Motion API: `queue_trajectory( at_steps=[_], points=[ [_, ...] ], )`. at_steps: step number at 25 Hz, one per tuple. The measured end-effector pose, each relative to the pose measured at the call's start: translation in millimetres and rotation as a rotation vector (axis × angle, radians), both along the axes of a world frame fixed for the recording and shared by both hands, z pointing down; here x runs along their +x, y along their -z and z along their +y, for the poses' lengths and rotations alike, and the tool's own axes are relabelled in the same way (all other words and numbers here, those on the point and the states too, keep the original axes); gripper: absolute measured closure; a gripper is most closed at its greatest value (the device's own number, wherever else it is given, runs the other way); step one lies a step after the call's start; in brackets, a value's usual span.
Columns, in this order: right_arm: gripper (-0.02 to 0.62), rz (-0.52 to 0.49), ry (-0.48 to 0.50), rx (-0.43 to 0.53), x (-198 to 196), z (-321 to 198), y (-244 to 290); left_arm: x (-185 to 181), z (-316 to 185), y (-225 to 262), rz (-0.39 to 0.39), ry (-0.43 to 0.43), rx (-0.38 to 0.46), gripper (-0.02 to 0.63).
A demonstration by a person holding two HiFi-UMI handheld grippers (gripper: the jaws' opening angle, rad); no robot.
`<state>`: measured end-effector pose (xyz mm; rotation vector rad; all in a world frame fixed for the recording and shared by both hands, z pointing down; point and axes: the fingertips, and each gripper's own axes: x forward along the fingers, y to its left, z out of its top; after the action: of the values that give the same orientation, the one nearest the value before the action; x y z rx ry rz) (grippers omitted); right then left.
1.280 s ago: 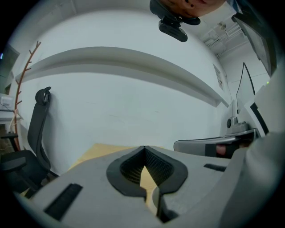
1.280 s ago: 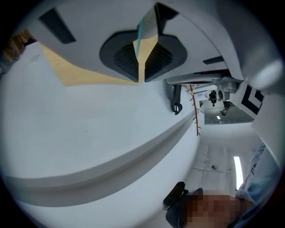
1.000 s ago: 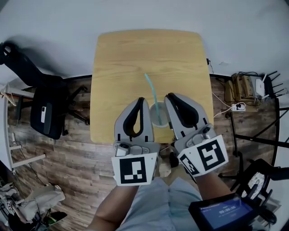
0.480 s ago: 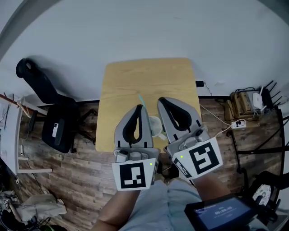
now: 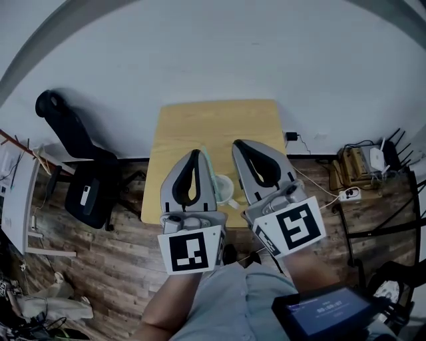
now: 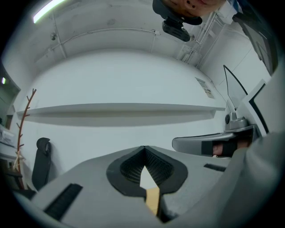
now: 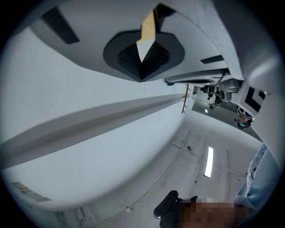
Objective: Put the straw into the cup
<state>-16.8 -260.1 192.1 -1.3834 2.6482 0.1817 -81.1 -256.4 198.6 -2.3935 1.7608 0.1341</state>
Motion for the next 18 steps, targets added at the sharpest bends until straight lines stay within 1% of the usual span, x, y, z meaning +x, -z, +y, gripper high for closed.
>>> queue_trajectory(
  at_steps=[6,9,18],
  points=[
    [0.597,0.000,0.008,0.011,0.4,9.7,2.4,1.7,9.2,1.9,-0.014,0.005,0.015,0.607],
    [0.597,0.001,0.009,0.009,-2.4,9.6,2.4,-0.4,8.9,3.5,0.001,0.009,0.012,0.607],
    [0.597,0.002,0.014,-0.002,-12.7,7.8,-0.6,-10.9,5.3,1.2,0.006,0.016,0.004,0.607]
  ],
)
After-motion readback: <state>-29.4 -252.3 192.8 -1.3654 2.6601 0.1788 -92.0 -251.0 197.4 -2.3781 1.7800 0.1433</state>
